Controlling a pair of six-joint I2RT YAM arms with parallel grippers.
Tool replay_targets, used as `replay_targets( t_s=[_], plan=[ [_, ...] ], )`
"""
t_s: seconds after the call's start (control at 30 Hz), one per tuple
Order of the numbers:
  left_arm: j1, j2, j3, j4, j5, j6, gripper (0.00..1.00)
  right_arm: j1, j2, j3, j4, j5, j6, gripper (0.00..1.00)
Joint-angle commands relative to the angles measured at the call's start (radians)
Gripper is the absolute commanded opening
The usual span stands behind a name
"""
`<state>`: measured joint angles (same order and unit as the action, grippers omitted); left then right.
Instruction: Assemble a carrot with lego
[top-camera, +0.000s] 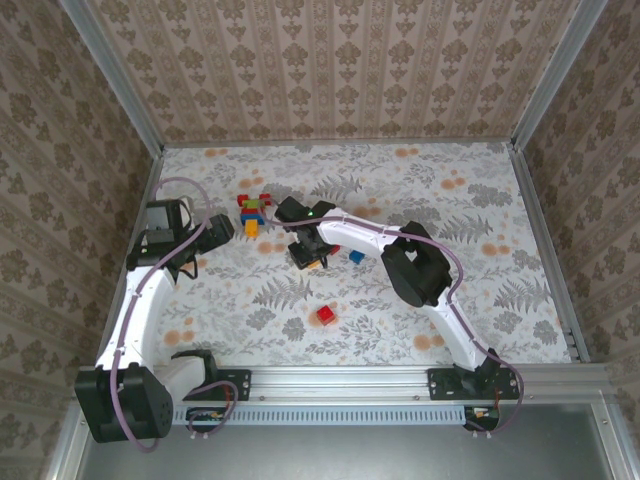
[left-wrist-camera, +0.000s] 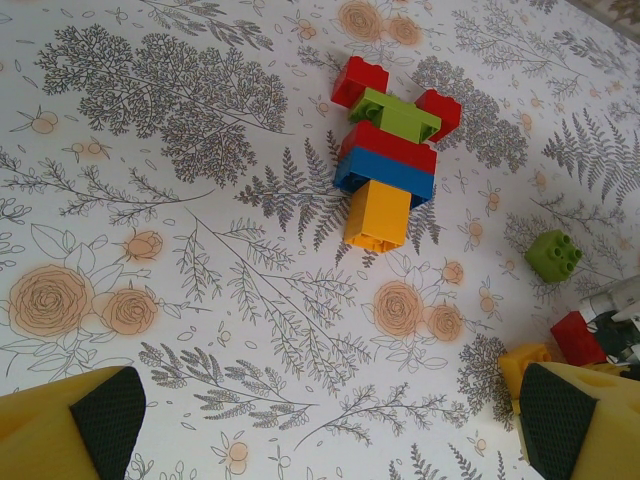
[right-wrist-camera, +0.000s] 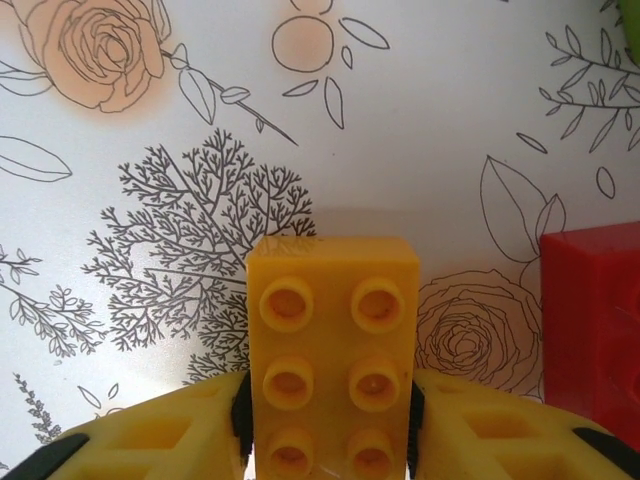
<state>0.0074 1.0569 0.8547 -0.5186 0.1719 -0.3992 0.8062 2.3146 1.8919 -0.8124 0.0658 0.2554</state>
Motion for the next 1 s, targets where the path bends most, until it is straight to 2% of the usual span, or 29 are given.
replay_targets(
  t_s=[0.0,0.17,0.33,0.77,0.97],
  plan=[
    [-0.002,0.006,0.005,0.014,0.012,0.019,1.0,-0.005,-0.006,0.023,-0.013,-0.018,-0.015,0.41],
    [0.0,0.01,0.005,0.014,0.012,0.018,1.0,0.004,-0.093,-0.031,-0.009,-0.003,-0.012,0.35],
    [-0.001,0.011,0.006,0.014,0.015,0.018,1.0,0.034,-0.247,-0.144,-0.011,0.034,0.001,0.34],
    [-0.014,0.012,0.01,0.005,0.008,0.02,1.0,0.192,-0.738,-0.648,0.054,0.077,0.186,0.33],
    [-0.018,0.014,0.012,0.002,0.0,0.02,1.0,0.252,-0.789,-0.723,0.09,0.091,0.246,0.33]
  ],
)
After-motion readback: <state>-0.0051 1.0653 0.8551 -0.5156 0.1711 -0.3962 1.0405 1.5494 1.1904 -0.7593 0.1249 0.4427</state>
